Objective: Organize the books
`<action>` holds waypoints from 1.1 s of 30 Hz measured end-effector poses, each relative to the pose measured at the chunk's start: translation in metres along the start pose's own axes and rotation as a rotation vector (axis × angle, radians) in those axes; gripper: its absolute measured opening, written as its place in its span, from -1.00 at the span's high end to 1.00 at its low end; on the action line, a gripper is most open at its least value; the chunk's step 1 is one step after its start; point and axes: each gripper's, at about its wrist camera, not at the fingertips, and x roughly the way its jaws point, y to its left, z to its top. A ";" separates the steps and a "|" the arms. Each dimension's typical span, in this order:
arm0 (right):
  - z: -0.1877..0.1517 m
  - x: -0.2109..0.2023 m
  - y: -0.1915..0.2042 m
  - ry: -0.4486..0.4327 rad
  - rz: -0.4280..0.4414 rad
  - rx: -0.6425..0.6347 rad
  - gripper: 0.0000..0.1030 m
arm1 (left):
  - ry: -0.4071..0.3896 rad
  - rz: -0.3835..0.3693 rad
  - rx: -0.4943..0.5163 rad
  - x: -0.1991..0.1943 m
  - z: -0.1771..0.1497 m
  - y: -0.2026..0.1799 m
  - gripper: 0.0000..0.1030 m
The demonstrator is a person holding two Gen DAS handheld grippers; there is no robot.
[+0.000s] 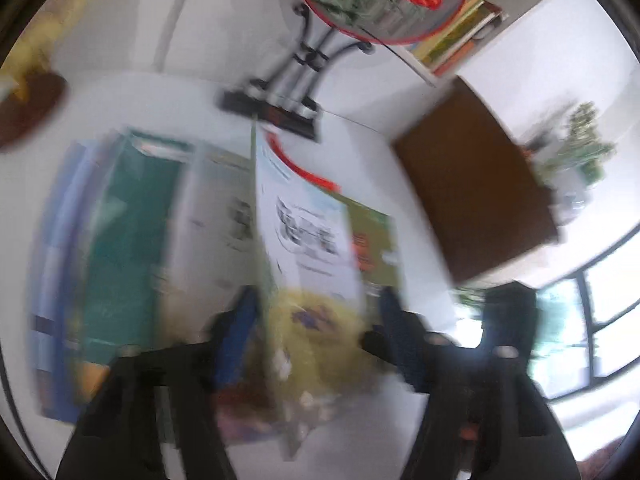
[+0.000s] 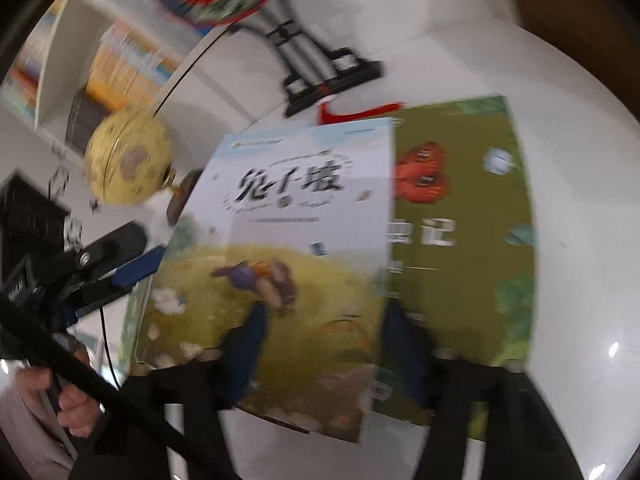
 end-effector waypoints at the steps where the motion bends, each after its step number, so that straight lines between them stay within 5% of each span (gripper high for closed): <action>1: 0.000 -0.002 -0.007 -0.004 0.027 0.040 0.16 | 0.045 -0.019 -0.003 0.008 -0.003 0.000 0.47; 4: -0.002 0.001 -0.010 0.020 0.059 0.052 0.43 | 0.116 0.086 0.107 0.031 -0.012 -0.016 0.59; 11: -0.005 0.000 -0.003 0.005 0.063 0.058 0.44 | 0.146 0.204 0.015 0.030 0.005 0.002 0.47; 16: -0.004 0.002 -0.008 0.015 0.080 0.110 0.43 | 0.128 0.174 -0.039 0.022 0.008 0.015 0.76; 26: -0.014 -0.003 -0.014 -0.009 0.146 0.247 -0.03 | 0.182 0.199 -0.065 0.026 -0.001 0.004 0.82; 30: -0.014 -0.018 -0.011 -0.074 0.143 0.203 0.49 | 0.185 0.251 -0.025 0.024 -0.008 0.001 0.81; 33: -0.011 -0.031 -0.009 -0.112 0.274 0.201 0.49 | 0.191 0.261 -0.018 0.024 -0.009 0.001 0.81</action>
